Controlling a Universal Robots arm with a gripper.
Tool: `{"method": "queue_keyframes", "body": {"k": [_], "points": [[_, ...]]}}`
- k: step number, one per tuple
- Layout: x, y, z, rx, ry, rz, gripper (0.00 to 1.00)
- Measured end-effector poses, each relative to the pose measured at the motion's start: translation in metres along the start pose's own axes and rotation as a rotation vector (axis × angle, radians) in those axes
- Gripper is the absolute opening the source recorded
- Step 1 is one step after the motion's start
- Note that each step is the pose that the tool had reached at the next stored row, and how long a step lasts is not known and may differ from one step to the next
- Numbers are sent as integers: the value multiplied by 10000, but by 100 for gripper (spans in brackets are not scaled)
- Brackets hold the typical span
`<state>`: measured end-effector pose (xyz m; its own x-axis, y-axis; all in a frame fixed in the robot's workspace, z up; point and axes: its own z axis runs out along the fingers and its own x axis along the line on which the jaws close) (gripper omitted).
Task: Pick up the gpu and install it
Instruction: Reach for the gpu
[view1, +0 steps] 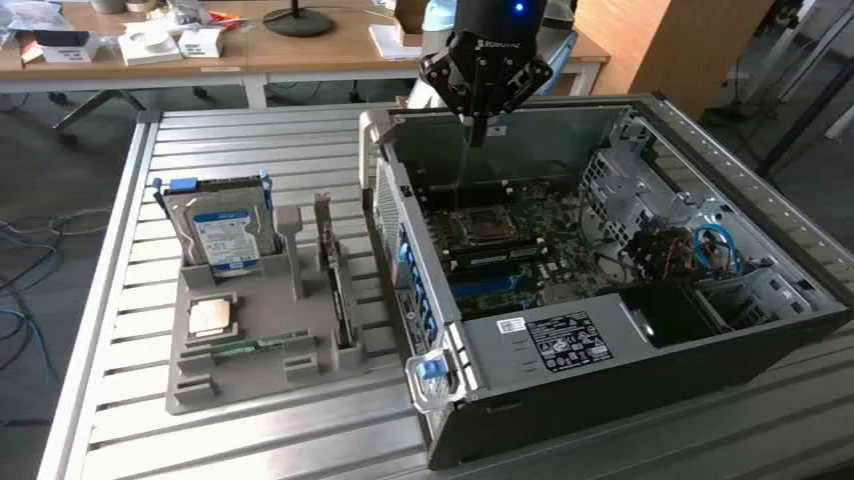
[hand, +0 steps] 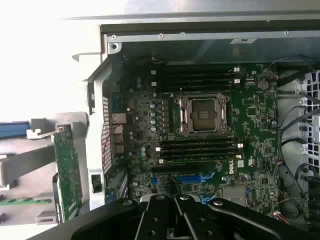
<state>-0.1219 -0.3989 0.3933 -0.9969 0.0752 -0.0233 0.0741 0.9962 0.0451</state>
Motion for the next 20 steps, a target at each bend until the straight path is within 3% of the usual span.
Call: {"method": "queue_keyframes", "body": {"k": [13,20], "points": [[3,0,1,-1,-1,1,11],[139,-10,-3,0,0,0,11]]}}
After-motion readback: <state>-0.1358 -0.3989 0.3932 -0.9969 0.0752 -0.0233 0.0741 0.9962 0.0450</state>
